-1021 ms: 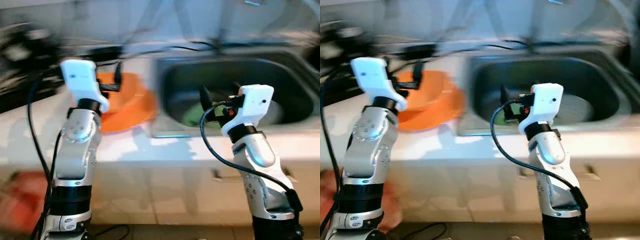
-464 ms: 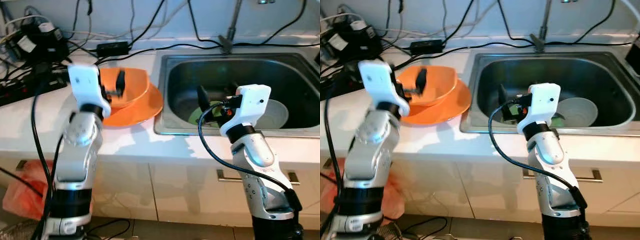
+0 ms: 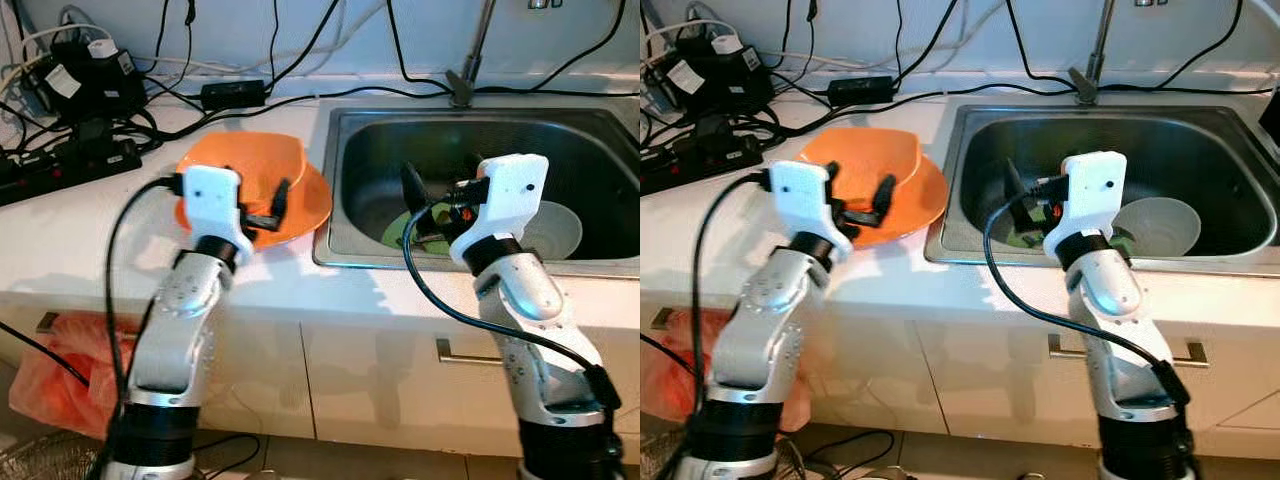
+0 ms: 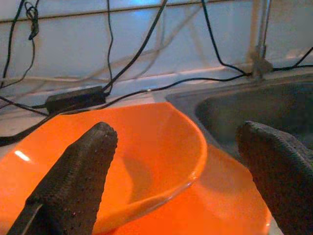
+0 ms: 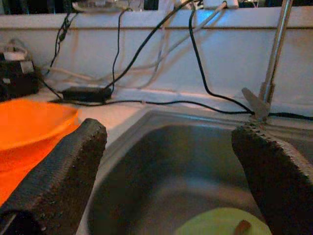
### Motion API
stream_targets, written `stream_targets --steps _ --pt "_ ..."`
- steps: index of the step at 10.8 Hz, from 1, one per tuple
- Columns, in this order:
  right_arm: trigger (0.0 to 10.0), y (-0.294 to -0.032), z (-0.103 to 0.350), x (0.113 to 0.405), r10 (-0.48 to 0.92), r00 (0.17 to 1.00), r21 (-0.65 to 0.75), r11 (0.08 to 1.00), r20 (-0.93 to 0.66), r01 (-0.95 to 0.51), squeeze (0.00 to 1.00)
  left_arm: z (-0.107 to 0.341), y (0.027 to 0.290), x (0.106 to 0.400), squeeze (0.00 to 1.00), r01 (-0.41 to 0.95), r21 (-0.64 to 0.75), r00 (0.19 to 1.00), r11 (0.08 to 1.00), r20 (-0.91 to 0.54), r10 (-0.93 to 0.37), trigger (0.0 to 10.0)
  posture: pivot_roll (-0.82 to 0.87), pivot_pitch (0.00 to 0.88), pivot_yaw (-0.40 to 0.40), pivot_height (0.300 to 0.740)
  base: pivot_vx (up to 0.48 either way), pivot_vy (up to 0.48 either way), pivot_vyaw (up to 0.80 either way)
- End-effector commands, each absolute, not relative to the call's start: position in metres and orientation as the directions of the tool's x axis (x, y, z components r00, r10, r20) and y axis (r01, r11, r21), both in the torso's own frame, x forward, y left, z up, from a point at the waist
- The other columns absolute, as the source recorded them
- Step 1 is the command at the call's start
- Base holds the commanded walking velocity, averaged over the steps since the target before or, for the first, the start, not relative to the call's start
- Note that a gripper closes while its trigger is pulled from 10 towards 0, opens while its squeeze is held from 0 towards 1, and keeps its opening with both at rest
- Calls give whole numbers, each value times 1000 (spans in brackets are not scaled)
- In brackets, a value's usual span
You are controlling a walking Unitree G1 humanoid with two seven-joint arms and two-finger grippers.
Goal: Kitchen organization
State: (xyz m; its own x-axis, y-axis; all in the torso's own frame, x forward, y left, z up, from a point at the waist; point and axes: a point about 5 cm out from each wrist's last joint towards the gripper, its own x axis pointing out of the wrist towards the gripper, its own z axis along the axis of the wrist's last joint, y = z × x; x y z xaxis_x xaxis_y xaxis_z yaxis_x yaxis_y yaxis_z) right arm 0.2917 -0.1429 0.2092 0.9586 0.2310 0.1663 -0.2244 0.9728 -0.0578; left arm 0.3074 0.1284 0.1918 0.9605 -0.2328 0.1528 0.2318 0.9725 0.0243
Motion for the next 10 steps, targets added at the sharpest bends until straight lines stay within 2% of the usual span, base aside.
stream_targets --steps 1,2,4,6,10 --pt "10000 -145 204 292 239 963 -62 971 127 -233 0 200 127 309 0 245 27 951 969 187 -246 10000 111 26 58 740 0 0 0" --pt "10000 -147 203 292 245 962 -73 969 119 -237 0 202 128 310 0 240 31 950 970 196 -241 10000 114 25 63 740 0 0 0" --pt "10000 -144 201 293 283 952 -79 958 113 -275 0 207 137 314 0 195 38 955 980 218 -199 10000 121 26 68 740 0 0 -600" --pt "10000 -128 196 290 362 930 -52 932 68 -359 0 200 138 317 0 195 52 963 979 177 -202 10000 122 22 61 740 0 0 0" --pt "10000 -120 180 284 461 886 -31 886 -50 -463 0 195 143 334 0 193 79 974 978 101 -200 10000 123 25 62 740 0 0 0"
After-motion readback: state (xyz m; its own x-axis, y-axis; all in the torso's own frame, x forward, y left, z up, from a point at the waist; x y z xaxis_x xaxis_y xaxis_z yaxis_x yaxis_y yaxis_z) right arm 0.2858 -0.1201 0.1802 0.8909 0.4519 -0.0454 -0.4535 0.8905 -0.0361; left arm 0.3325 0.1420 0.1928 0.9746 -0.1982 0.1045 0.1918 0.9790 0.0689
